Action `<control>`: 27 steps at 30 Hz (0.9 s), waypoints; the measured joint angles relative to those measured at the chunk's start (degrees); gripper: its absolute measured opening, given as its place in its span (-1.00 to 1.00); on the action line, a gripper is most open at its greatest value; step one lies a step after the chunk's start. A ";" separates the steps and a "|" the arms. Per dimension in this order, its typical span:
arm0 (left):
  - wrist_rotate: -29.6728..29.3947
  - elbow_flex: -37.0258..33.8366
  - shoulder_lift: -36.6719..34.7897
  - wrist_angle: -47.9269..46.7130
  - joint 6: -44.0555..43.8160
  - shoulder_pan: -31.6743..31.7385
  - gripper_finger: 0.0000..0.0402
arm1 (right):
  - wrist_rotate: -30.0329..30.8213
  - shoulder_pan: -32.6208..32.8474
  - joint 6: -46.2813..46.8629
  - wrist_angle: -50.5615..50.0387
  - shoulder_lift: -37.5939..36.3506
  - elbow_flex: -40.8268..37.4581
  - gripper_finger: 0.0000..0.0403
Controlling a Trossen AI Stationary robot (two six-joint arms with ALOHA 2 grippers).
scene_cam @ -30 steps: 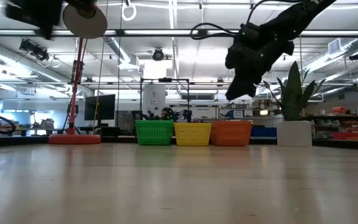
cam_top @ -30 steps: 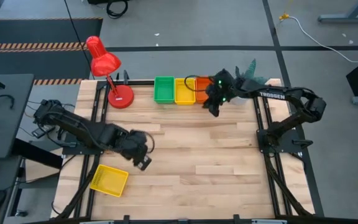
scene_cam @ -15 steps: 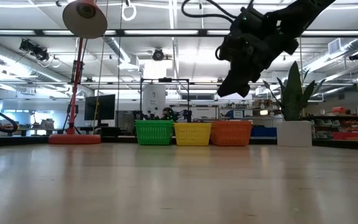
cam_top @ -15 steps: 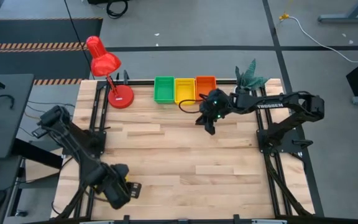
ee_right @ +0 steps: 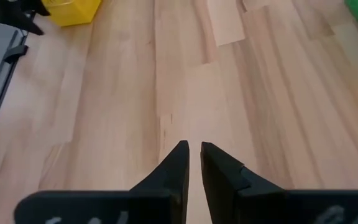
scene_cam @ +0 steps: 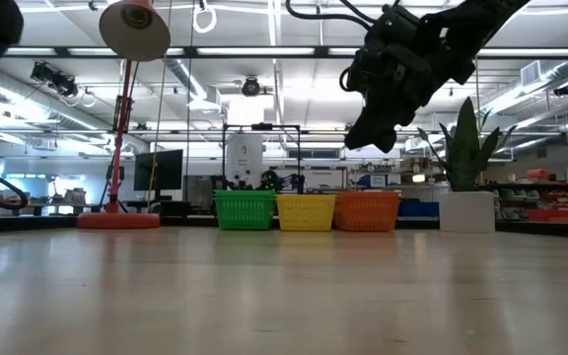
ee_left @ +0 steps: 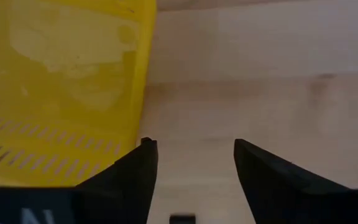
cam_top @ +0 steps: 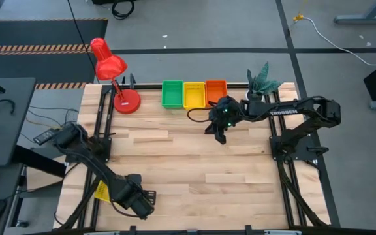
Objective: Stack baskets by color
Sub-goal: Stack the bottom yellow bin on top of the top yellow bin
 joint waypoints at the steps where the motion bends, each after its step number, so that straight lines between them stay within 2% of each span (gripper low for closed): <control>1: 0.00 0.00 0.62 -0.01 0.12 0.09 0.06 | -0.20 0.15 -0.01 -0.01 0.00 0.00 -0.77; 9: -0.15 0.00 3.91 0.67 2.09 -0.42 -0.24 | -1.09 1.08 0.00 -0.02 0.02 0.00 -0.77; 18: -1.05 0.00 4.05 2.13 11.15 -0.22 -0.92 | -1.24 1.12 0.00 -0.03 0.02 0.00 -0.78; 27: -2.41 0.00 1.29 6.61 21.27 2.26 -0.98 | -1.31 1.10 -0.02 -0.49 -2.21 0.00 -0.77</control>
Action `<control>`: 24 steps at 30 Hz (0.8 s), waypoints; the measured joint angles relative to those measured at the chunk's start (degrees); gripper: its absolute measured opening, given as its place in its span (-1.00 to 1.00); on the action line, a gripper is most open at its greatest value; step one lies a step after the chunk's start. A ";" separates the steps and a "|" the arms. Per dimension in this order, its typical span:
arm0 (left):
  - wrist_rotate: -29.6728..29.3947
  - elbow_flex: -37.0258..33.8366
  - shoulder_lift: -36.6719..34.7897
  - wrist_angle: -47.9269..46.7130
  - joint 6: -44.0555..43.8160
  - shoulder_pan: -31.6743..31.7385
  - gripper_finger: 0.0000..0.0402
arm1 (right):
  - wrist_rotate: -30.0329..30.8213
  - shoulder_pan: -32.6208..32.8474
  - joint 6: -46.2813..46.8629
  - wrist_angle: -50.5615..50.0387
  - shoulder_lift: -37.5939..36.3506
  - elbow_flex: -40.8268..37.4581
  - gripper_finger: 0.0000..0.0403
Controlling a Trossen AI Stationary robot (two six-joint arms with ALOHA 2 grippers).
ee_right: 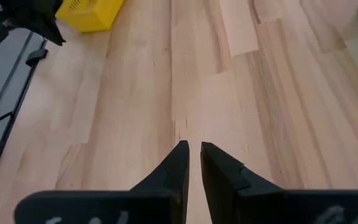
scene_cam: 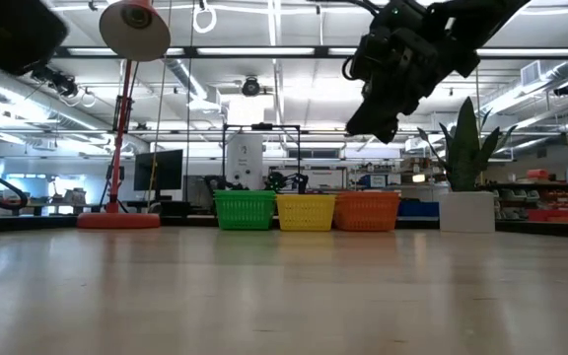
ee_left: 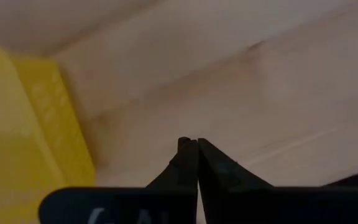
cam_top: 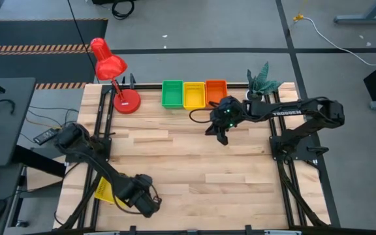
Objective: Stack baskets by color
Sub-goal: Stack the bottom yellow bin on top of the top yellow bin
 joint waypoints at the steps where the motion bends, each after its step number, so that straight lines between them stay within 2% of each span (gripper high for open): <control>1: -0.65 0.00 -0.73 -0.28 1.59 0.62 -0.98 | 0.00 0.02 0.00 0.02 -0.43 0.02 -0.77; 7: -6.04 0.07 -4.95 -0.18 16.83 6.17 -0.99 | 0.00 -0.01 -0.15 -0.41 -3.42 0.02 -0.77; 11: -6.54 0.07 -5.51 0.06 28.01 12.07 -0.99 | 0.31 -0.07 -0.55 -1.46 -5.41 0.02 -0.77; 14: -5.69 0.07 -5.49 0.81 32.77 16.14 -0.99 | 0.52 -0.09 -0.94 -3.33 -6.92 0.02 -0.77; 19: -2.82 2.71 -5.79 -0.96 32.14 17.48 -1.00 | 1.95 -0.09 -1.55 -8.56 -9.10 0.02 -0.77; 24: 0.10 6.90 -5.88 -11.32 19.31 14.52 -0.92 | 5.08 -0.09 -4.86 -11.79 -10.27 0.02 -0.77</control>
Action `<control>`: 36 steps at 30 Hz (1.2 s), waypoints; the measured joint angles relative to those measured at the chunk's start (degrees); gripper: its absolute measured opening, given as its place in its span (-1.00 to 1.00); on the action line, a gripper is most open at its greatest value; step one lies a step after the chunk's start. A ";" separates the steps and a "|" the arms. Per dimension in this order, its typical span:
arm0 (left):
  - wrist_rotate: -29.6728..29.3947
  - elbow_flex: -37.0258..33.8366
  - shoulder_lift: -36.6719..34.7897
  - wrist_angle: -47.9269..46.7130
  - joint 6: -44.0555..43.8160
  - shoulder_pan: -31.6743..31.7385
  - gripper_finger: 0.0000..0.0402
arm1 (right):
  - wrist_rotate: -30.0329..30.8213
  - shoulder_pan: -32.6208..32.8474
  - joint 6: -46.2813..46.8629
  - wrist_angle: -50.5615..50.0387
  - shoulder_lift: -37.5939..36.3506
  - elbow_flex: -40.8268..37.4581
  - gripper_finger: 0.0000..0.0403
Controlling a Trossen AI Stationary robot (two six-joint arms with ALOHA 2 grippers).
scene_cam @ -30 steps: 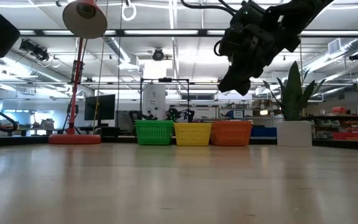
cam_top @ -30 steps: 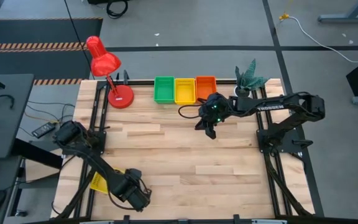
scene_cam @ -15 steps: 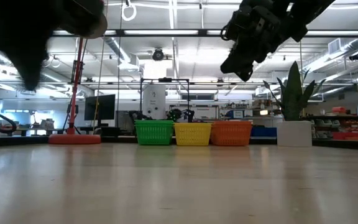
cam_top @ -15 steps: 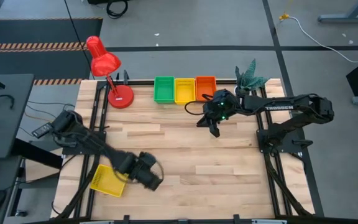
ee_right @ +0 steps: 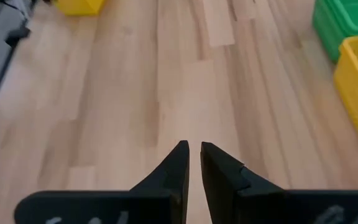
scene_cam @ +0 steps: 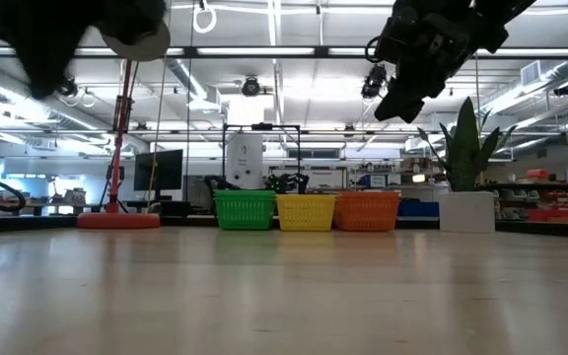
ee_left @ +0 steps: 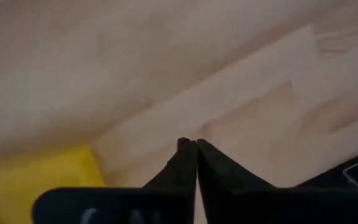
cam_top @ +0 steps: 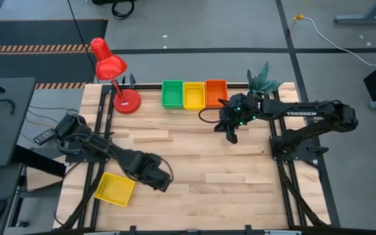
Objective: Stack baskets by color
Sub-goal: Stack the bottom yellow bin on top of the top yellow bin
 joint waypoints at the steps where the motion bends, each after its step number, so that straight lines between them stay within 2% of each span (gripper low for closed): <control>1: 1.04 0.44 -0.04 -1.46 -3.97 -0.79 -0.88 | 0.48 0.00 -0.53 -0.33 -0.04 0.00 -0.77; 4: 5.81 0.58 0.00 -4.10 -12.71 -3.99 -0.71 | 1.75 0.00 -1.81 -0.30 -0.04 0.00 -0.77; 8: 7.01 0.67 0.66 -6.09 -22.21 -9.07 -0.40 | 3.45 -0.02 -2.88 -0.24 0.33 0.00 -0.77; 11: 6.32 0.65 1.04 -10.59 -28.49 -11.75 -0.16 | 4.65 -0.02 -3.14 0.19 0.37 0.00 -0.77; 14: 2.17 -0.11 1.03 -12.35 -32.46 -13.66 0.02 | 4.67 -0.28 -3.14 0.79 0.39 0.00 -0.77; 18: 2.68 -5.23 1.03 -8.02 -33.52 -14.46 0.10 | 4.67 -0.80 -3.12 1.53 0.39 0.00 -0.77; 24: 4.91 -14.10 1.05 3.90 -35.91 -14.60 -0.01 | 4.67 -1.39 -0.65 1.59 0.39 0.00 -0.77; 28: 5.43 -17.60 1.05 10.09 -35.65 -14.60 -0.17 | 4.65 -1.42 0.81 1.57 0.39 0.00 -0.77; 32: 5.32 -18.38 1.05 13.40 -30.34 -14.15 -0.49 | 4.49 -1.42 1.88 1.20 0.16 0.00 -0.77; 35: 4.97 -17.40 1.05 14.29 -22.43 -12.88 -0.85 | 4.43 -1.42 3.29 0.62 -1.42 0.00 -0.77; 36: 4.58 -16.75 1.05 14.55 -19.75 -12.31 -0.92 | 4.44 -1.42 3.77 0.42 -2.34 0.00 -0.77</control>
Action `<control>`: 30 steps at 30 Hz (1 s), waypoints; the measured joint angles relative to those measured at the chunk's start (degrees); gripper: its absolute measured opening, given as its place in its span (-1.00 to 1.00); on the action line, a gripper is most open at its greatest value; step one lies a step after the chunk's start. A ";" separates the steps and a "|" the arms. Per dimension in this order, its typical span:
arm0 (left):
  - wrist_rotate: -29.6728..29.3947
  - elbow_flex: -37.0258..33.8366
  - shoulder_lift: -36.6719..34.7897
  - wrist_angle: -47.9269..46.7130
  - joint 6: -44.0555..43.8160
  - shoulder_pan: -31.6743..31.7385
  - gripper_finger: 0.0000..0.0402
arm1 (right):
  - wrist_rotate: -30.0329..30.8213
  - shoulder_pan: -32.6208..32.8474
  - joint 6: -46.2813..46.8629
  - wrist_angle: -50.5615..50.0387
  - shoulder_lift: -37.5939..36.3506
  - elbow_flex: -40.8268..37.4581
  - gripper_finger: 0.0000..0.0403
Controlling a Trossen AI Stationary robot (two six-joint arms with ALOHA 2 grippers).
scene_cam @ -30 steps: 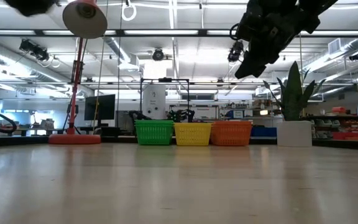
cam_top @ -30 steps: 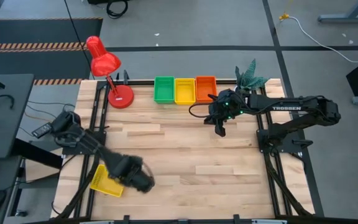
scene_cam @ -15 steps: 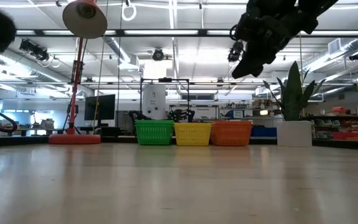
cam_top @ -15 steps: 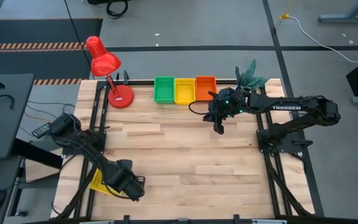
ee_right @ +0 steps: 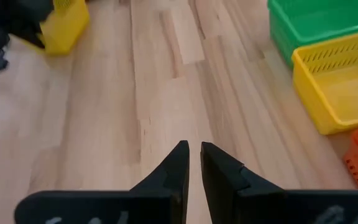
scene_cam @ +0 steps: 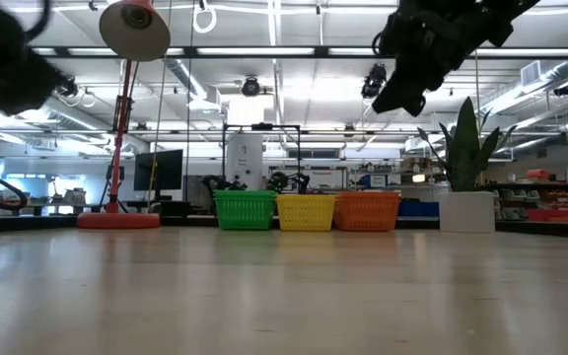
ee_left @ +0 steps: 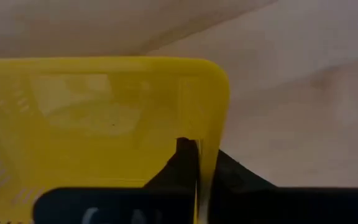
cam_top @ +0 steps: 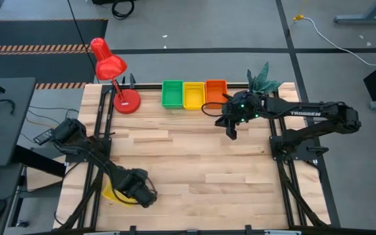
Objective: Stack baskets by color
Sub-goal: Stack the bottom yellow bin on top of the top yellow bin
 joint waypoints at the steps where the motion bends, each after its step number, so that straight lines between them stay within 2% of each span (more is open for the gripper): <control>1: -0.48 0.66 0.00 -0.04 2.59 0.71 -0.94 | 0.00 0.00 0.37 -0.27 -0.99 0.00 -0.77; 6: -2.84 5.91 0.00 -1.58 20.80 7.41 -0.97 | 0.04 0.00 0.63 -2.26 -7.64 0.00 -0.78; 13: -10.28 19.00 0.00 -8.04 52.28 23.98 -0.98 | 4.48 0.00 3.03 -8.27 -17.90 0.00 -0.82; 17: -13.60 27.54 0.00 -4.12 72.24 34.76 -0.99 | 6.18 0.20 7.26 -12.77 -23.46 0.00 -0.86; 21: -14.07 34.02 0.32 3.17 89.78 44.76 -0.99 | 9.13 1.26 11.26 -17.84 -27.76 0.00 -0.91; 26: -8.89 45.37 7.65 4.06 107.29 54.79 -0.99 | 15.50 2.98 16.58 -22.57 -30.73 0.00 -0.97; 30: -7.99 57.46 17.71 -3.65 118.15 58.71 -0.99 | 19.66 3.84 20.79 -23.34 -31.05 0.00 -0.97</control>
